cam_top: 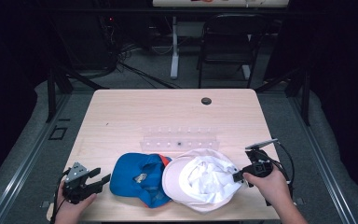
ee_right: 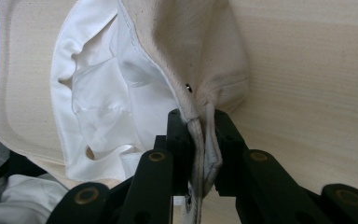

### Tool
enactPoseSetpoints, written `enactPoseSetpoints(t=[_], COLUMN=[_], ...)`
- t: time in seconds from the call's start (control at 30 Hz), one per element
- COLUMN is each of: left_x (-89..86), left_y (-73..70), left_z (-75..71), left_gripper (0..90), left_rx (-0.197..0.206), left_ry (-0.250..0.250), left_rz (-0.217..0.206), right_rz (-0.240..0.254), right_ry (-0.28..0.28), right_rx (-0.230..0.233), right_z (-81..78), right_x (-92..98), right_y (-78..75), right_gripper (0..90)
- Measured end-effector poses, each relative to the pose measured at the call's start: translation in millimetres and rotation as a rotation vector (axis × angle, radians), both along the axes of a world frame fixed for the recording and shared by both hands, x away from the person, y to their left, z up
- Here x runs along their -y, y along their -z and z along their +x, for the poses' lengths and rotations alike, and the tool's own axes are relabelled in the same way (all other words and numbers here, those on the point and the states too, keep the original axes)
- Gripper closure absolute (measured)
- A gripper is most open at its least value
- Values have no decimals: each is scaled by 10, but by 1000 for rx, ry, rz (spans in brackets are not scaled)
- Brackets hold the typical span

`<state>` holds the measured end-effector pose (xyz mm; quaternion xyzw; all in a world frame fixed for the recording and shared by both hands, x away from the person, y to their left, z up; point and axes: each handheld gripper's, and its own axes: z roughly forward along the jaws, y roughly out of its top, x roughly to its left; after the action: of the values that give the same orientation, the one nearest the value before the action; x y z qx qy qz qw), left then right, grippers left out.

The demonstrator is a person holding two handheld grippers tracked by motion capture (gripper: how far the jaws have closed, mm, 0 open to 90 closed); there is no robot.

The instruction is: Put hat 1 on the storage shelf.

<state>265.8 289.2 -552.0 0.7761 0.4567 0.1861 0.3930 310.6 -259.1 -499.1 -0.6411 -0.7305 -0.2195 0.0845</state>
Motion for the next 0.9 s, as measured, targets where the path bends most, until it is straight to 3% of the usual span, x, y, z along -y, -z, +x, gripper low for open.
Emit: enactPoseSetpoints(t=[0.07,0.17,0.27,0.33,0.37,0.43,0.47,0.57,0.6,0.67,0.73,0.9], left_x=[1,2,4,3,3,1,1,0,0,-2,-5,-7], left_y=[-1,0,1,1,1,-3,-3,-5,-5,-4,-4,-5], left_z=[-1,0,0,0,1,0,1,1,1,1,2,2], left_gripper=[480,479,479,480,479,479,479,480,479,479,479,479], left_rx=[1,1,-1,-1,-1,-4,-3,-1,-1,-2,-3,-3], left_ry=[-1,0,-1,-1,-1,-1,-1,-1,0,2,3,3], left_rz=[-1,0,-2,-2,-3,1,0,-1,0,1,2,0], right_rz=[20,12,20,8,19,-20,6,-13,-4,-34,-4,-2], right_ry=[15,-11,11,-18,16,-55,-10,-33,-6,-69,-29,-25], right_rx=[-14,-35,-32,-62,-48,-92,-75,-92,-74,-110,-90,-105], right_z=[8,32,41,64,57,97,94,135,133,173,170,186], right_x=[-6,4,-29,-33,-60,-44,-79,-99,-122,-109,-141,-174], right_y=[-9,-36,-48,-87,-79,-132,-125,-173,-165,-222,-227,-275], right_gripper=[805,805,806,807,807,807,807,806,806,806,806,805])
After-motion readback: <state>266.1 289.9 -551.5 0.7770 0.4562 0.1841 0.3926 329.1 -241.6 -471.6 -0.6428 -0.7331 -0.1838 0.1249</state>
